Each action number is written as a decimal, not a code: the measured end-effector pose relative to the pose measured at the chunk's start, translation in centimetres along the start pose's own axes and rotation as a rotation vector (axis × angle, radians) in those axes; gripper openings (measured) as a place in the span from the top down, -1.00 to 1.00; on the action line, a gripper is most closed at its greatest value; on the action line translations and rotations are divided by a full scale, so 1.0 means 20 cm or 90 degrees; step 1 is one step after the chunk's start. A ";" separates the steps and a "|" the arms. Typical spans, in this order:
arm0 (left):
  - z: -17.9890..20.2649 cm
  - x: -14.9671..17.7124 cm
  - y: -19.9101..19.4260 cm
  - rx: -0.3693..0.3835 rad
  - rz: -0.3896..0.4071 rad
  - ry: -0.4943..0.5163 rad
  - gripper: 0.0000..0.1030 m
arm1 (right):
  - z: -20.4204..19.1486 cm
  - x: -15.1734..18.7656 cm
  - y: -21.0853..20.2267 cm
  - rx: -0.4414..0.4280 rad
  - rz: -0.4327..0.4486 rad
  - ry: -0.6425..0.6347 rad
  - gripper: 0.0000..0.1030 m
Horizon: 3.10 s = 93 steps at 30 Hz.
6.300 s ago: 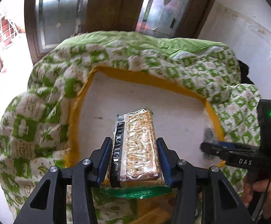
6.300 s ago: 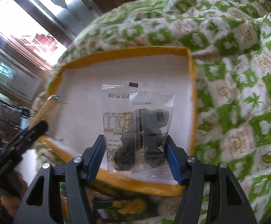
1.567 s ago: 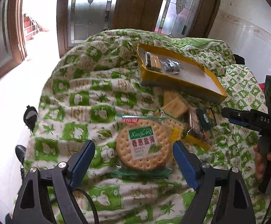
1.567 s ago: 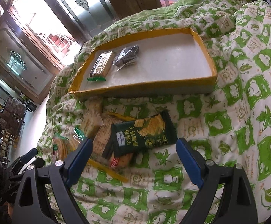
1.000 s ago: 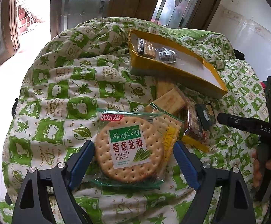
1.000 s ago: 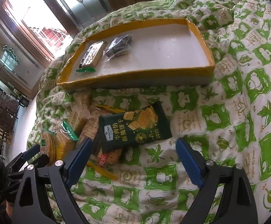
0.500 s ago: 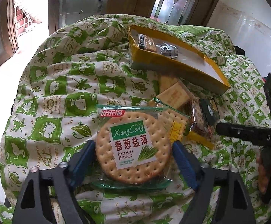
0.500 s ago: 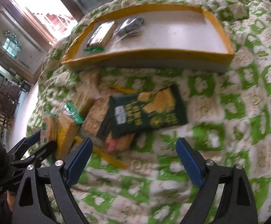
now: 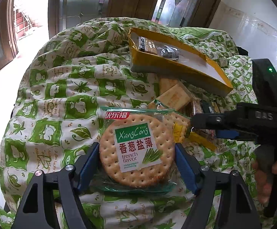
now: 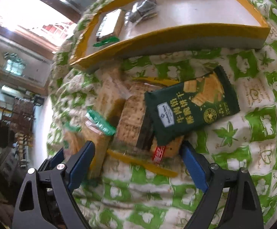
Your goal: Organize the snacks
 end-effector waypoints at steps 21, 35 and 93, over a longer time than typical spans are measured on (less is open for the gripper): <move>-0.06 -0.02 0.02 -0.007 -0.009 -0.024 -0.56 | -0.02 0.12 0.01 0.049 -0.010 -0.121 -0.44; -0.06 -0.01 -0.01 -0.004 0.002 -0.015 -0.55 | 0.01 0.09 -0.09 -0.146 0.008 -0.073 -0.36; 0.01 -0.14 -0.15 0.008 0.045 -0.036 -0.54 | 0.07 0.06 -0.27 -0.180 0.099 -0.066 -0.36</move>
Point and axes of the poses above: each gripper's, at about its wrist camera, not at the fingertips, and y roughly the way its jaws point, z to its right, x to its underside, the point moved 1 cm from there along y, roughly the way its jaws point, and after that the axes turned 12 degrees about x, right-handed, at the moved point
